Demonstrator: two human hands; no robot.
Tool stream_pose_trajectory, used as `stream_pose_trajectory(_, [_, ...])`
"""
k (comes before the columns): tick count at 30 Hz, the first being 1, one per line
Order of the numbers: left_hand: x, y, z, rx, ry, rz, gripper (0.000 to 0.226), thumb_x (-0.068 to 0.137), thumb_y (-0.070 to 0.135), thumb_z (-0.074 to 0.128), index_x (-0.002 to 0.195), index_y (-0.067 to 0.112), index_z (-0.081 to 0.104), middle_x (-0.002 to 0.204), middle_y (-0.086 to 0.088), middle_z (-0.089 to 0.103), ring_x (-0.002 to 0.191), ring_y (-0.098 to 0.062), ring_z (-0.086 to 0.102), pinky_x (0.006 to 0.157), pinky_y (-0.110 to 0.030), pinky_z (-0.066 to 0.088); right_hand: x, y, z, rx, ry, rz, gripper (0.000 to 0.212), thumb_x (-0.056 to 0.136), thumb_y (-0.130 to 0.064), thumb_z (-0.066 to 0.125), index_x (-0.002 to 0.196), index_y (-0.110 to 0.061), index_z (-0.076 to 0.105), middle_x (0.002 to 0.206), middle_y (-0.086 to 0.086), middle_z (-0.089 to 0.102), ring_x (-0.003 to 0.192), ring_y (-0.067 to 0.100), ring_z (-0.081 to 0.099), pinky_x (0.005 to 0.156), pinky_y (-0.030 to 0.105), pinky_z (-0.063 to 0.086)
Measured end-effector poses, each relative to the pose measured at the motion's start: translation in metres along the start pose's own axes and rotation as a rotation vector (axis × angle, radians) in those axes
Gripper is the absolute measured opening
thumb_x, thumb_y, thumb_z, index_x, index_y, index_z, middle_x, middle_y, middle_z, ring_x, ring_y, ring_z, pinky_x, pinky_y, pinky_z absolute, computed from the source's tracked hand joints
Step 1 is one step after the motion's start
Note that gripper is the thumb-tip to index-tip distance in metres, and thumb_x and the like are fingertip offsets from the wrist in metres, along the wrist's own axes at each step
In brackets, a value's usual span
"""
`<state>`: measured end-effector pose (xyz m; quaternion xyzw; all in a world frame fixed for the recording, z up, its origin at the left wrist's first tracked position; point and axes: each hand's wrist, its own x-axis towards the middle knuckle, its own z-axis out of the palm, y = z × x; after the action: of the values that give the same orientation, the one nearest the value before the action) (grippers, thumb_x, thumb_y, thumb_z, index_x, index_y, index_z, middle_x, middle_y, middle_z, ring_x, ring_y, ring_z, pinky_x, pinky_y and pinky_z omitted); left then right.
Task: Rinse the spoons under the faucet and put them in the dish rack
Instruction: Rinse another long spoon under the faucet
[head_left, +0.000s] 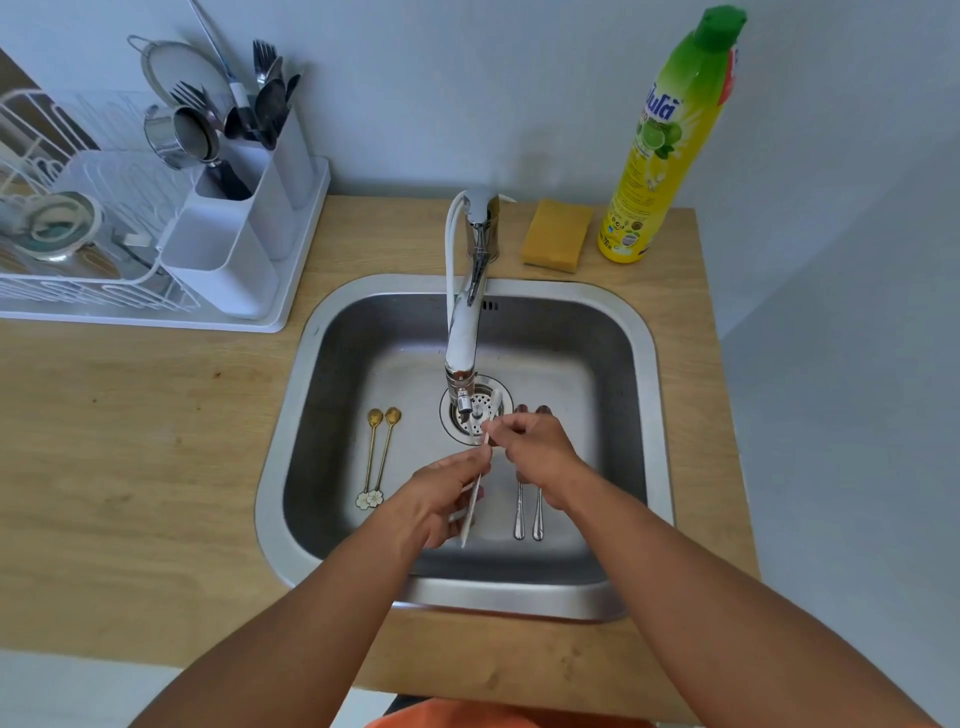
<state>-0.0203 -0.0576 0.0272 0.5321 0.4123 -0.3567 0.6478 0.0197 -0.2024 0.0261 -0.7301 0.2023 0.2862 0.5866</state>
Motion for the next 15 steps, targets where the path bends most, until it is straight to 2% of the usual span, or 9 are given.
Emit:
stream_pose_trajectory(3, [0.008, -0.002, 0.002, 0.156, 0.095, 0.104, 0.029, 0.079, 0.048, 0.086, 0.095, 0.025, 0.081, 0.091, 0.011, 0.080, 0.095, -0.017, 0.067, 0.078, -0.036, 0.050, 0.001, 0.005, 0.001, -0.065, 0.059, -0.035, 0.013, 0.097, -0.033, 0.069, 0.086, -0.030, 0.076, 0.079, -0.016, 0.073, 0.061, -0.001, 0.053, 0.058, 0.021, 0.041])
stream_pose_trajectory(5, [0.013, 0.003, -0.003, 0.281, 0.141, 0.189, 0.035, 0.076, 0.057, 0.084, 0.092, 0.026, 0.079, 0.084, 0.015, 0.079, 0.093, -0.015, 0.069, 0.071, -0.034, 0.050, 0.005, 0.007, -0.005, -0.091, 0.129, -0.016, 0.016, 0.097, -0.031, 0.068, 0.083, -0.027, 0.076, 0.091, -0.007, 0.075, 0.064, 0.006, 0.056, 0.061, 0.027, 0.046])
stream_pose_trajectory(7, [0.022, 0.012, -0.016, 0.334, 0.229, 0.284, 0.035, 0.074, 0.059, 0.085, 0.088, 0.027, 0.079, 0.084, 0.015, 0.078, 0.089, -0.014, 0.070, 0.068, -0.031, 0.050, 0.009, 0.009, -0.015, -0.152, 0.216, -0.004, 0.020, 0.096, -0.029, 0.068, 0.080, -0.022, 0.078, 0.088, -0.001, 0.076, 0.070, 0.016, 0.063, 0.067, 0.035, 0.055])
stream_pose_trajectory(9, [0.033, 0.022, -0.036, 0.355, 0.368, 0.367, 0.029, 0.076, 0.051, 0.087, 0.090, 0.025, 0.082, 0.093, 0.010, 0.080, 0.090, -0.015, 0.071, 0.076, -0.030, 0.053, 0.014, 0.012, -0.026, -0.228, 0.266, -0.003, 0.022, 0.096, -0.022, 0.064, 0.083, -0.014, 0.080, 0.083, 0.004, 0.076, 0.078, 0.026, 0.069, 0.073, 0.037, 0.058])
stream_pose_trajectory(11, [0.043, 0.029, -0.057, 0.473, 0.505, 0.400, 0.025, 0.082, 0.042, 0.085, 0.100, 0.024, 0.083, 0.107, 0.001, 0.078, 0.094, -0.018, 0.068, 0.085, -0.029, 0.052, 0.019, 0.017, -0.036, -0.283, 0.278, 0.008, 0.024, 0.098, -0.015, 0.060, 0.089, -0.008, 0.081, 0.090, 0.013, 0.078, 0.088, 0.032, 0.073, 0.078, 0.036, 0.058])
stream_pose_trajectory(15, [0.054, 0.031, -0.081, 0.692, 0.650, 0.363, 0.022, 0.085, 0.037, 0.079, 0.104, 0.027, 0.081, 0.114, -0.004, 0.074, 0.087, -0.020, 0.061, 0.078, -0.030, 0.048, 0.029, 0.024, -0.047, -0.393, 0.336, 0.071, 0.022, 0.101, -0.011, 0.055, 0.088, -0.009, 0.072, 0.100, 0.014, 0.075, 0.096, 0.031, 0.070, 0.076, 0.031, 0.052])
